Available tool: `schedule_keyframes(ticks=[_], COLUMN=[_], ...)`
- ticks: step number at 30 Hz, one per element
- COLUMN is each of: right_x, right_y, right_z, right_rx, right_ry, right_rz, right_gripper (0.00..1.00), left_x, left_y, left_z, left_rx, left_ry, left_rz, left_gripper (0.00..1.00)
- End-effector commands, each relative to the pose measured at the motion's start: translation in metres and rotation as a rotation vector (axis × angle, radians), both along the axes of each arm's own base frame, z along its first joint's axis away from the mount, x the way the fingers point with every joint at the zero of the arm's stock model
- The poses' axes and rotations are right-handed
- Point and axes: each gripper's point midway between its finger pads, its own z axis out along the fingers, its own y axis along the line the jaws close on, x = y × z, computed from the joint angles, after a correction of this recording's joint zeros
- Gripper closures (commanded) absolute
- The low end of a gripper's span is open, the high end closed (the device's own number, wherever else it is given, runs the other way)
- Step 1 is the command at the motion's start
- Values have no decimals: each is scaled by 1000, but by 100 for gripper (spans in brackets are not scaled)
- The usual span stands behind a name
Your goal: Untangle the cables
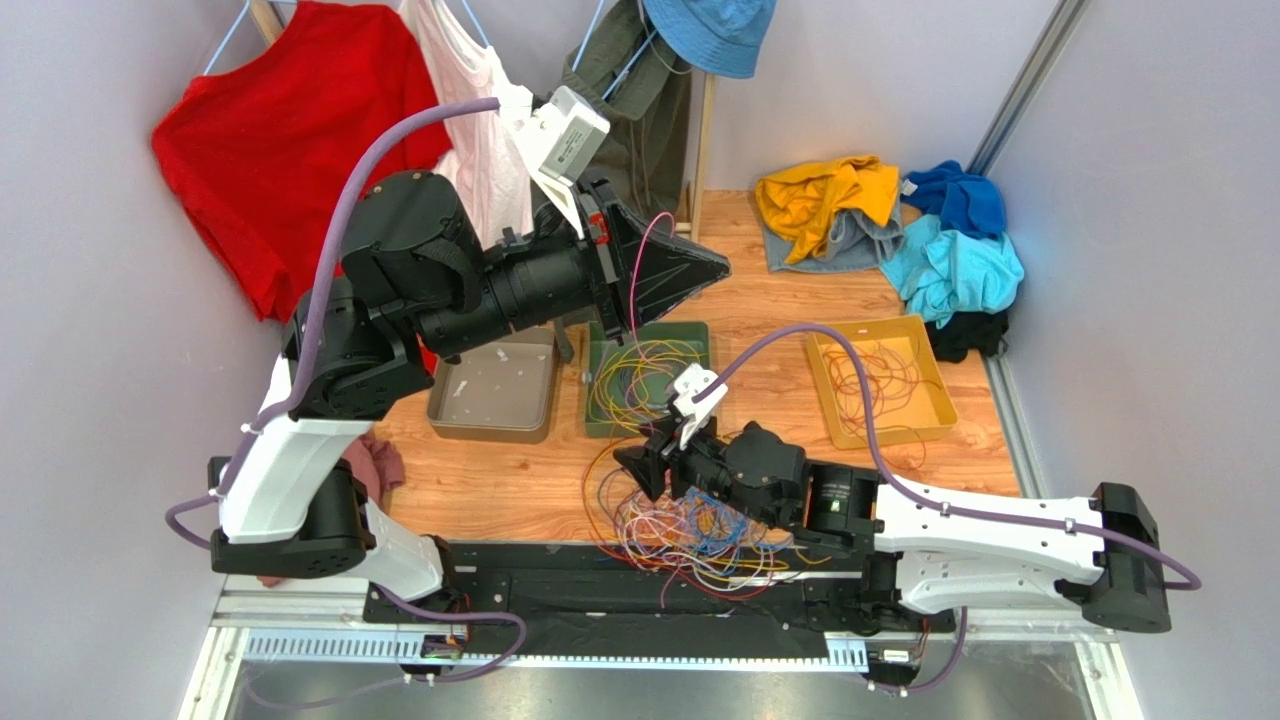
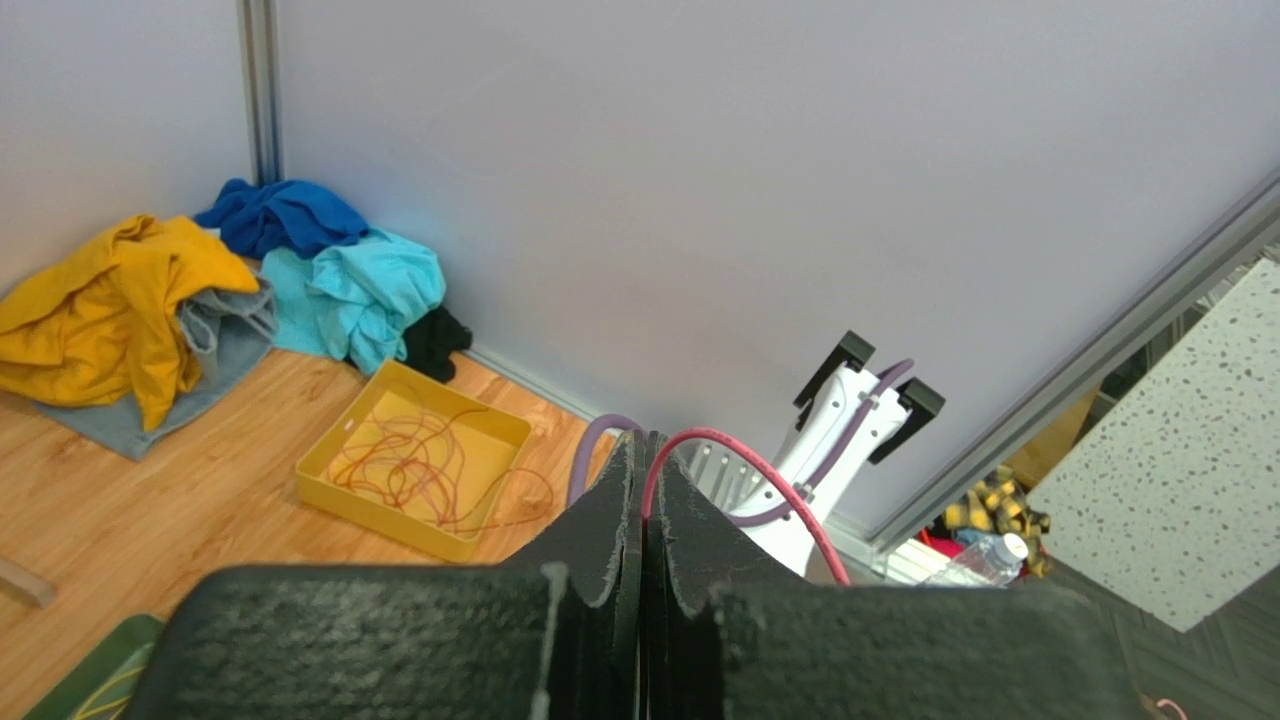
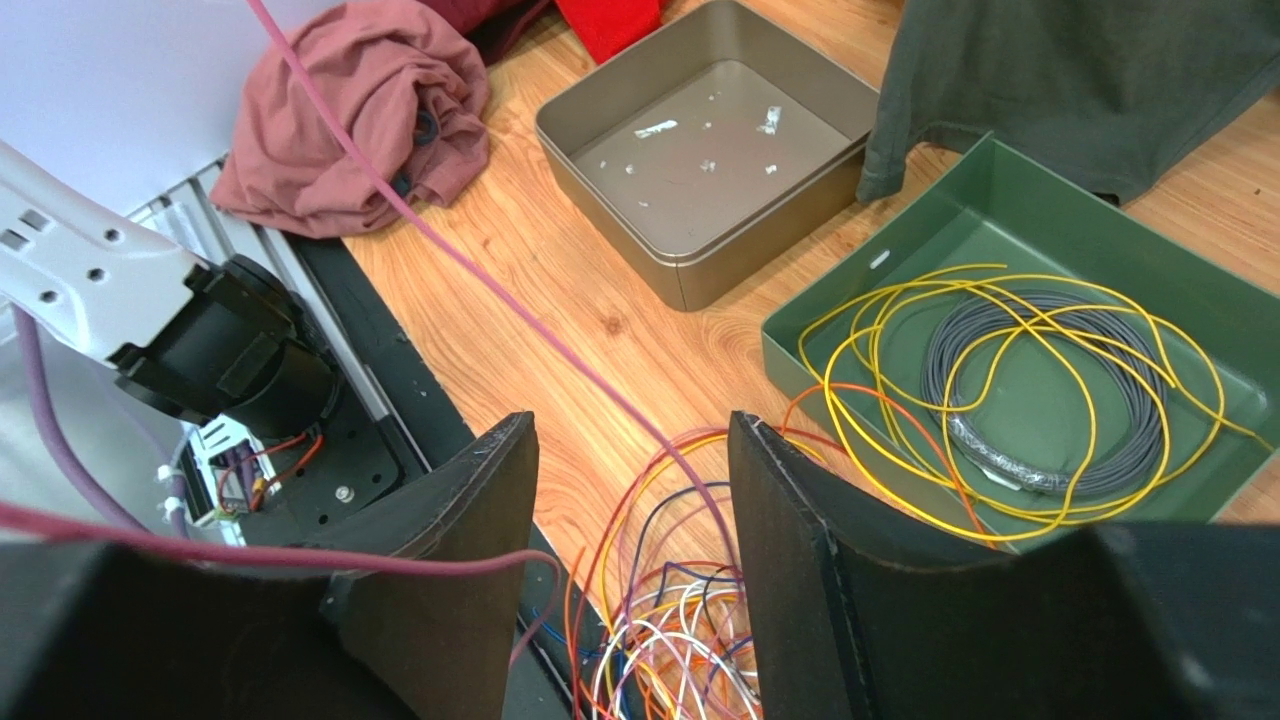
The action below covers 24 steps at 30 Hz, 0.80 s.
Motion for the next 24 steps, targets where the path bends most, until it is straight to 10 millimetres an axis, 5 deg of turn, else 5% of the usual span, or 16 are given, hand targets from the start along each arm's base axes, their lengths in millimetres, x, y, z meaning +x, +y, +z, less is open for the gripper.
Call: schedule_keyframes(ticks=[1, 2, 3, 4, 7, 8, 10, 12, 13, 14, 16, 17, 19, 21, 22, 24], right_x=[8, 10, 11, 11, 9, 10, 9, 9, 8, 9, 9, 12, 12, 17, 18, 24], right_y=[6, 4, 2, -1, -11, -19, -29, -42, -50, -59, -75, -85, -101, -115, -126, -137], right_z=[31, 32, 32, 31, 37, 38, 38, 52, 50, 57, 67, 72, 86, 95, 90, 105], right_rx=[61, 61, 66, 65, 84, 78, 61, 97, 71, 84, 54, 53, 35, 26, -30, -33], right_ry=[-43, -44, -39, -27, 2, 12, 36, 56, 64, 70, 74, 70, 65, 65, 66, 54], right_rz=[-31, -46, -58, -69, -90, -108, -134, -168, -180, -201, -229, -260, -291, -351, -379, -437], right_gripper=[56, 67, 94, 100, 100, 100, 100, 100, 100, 100, 100, 100, 100, 100, 100, 100], left_x=[-11, -12, -11, -11, 0, 8, 22, 44, 45, 54, 61, 67, 68, 71, 68, 67], left_y=[7, 9, 9, 14, 29, 25, 48, 57, 76, 75, 106, 107, 134, 140, 151, 158], left_z=[16, 17, 15, 16, 8, -11, -16, -53, -56, -90, -108, -144, -163, -204, -210, -244], left_rx=[-51, -53, -46, -51, -30, 16, 11, 84, 72, 140, 139, 191, 168, 192, 165, 190], left_ry=[-8, -9, -8, -12, -17, -6, -8, 22, 28, 61, 92, 139, 180, 234, 253, 306], left_rz=[-38, -38, -31, -23, 65, 97, 215, 351, 399, 446, 559, 604, 679, 724, 739, 778], left_gripper=[100, 100, 100, 100, 100, 100, 100, 95, 86, 81, 62, 54, 33, 22, 4, 3])
